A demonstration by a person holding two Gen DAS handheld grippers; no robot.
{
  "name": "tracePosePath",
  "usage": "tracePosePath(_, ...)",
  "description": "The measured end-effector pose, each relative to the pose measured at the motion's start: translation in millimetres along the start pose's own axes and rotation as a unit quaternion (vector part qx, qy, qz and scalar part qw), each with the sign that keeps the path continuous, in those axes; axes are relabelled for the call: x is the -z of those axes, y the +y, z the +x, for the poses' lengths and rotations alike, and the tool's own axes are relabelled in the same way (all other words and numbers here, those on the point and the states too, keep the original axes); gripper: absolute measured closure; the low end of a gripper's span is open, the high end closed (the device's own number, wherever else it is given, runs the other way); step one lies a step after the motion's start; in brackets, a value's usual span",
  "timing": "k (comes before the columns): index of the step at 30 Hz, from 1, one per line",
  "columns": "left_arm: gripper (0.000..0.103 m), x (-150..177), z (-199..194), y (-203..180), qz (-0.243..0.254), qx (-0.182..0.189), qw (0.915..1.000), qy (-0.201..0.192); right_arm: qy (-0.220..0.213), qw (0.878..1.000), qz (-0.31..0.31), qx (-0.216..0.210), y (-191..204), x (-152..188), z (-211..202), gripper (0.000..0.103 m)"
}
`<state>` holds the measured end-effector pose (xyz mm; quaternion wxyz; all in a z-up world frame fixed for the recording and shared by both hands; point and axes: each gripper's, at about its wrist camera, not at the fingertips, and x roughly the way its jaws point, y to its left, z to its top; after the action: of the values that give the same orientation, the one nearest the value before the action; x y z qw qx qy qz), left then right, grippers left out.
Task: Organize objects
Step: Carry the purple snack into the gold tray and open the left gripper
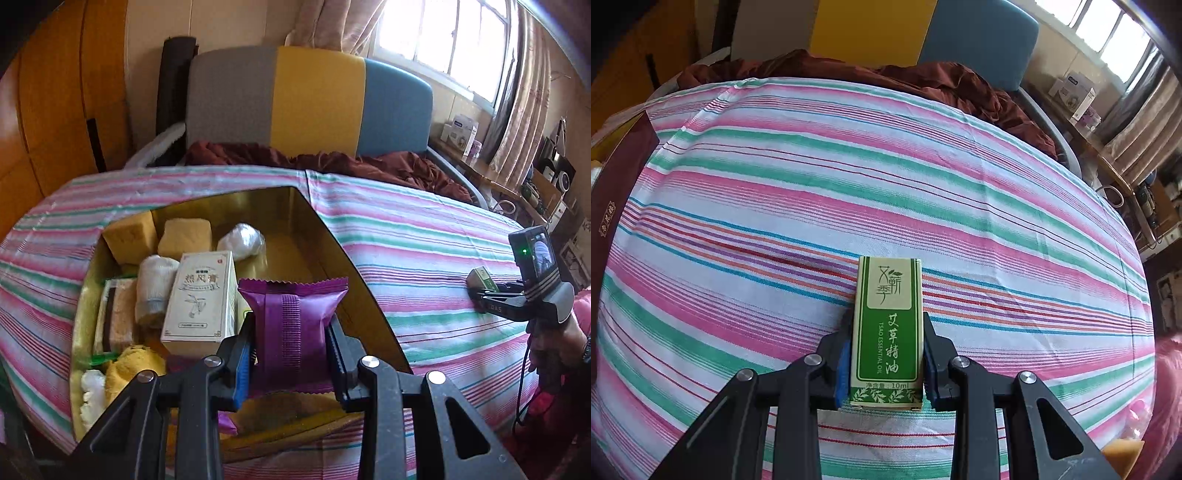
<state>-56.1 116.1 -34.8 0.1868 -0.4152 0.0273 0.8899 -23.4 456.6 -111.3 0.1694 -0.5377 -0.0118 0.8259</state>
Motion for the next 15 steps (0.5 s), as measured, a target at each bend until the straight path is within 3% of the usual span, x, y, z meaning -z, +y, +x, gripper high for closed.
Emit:
tracePosePath(5, 0.069, -25, 26, 17, -0.04, 0.028, 0.9984, 0.028, 0.0, 1.0, -0.005, 0.002, 0, -1, 0, 0.072)
tracePosePath(7, 0.069, -37, 36, 21, -0.048, 0.023, 0.9981, 0.032, 0.0, 1.0, -0.006, 0.001, 0, -2, 0, 0.072)
tracePosePath(11, 0.069, -54, 49, 18, -0.035, 0.01, 0.999, 0.027, 0.001, 1.0, -0.006, -0.002, 1, -2, 0, 0.072)
tracePosePath(15, 0.068, -64, 75, 13, -0.02, -0.001, 0.9987, 0.046, 0.0, 1.0, -0.012, -0.001, 0, -6, 2, 0.072)
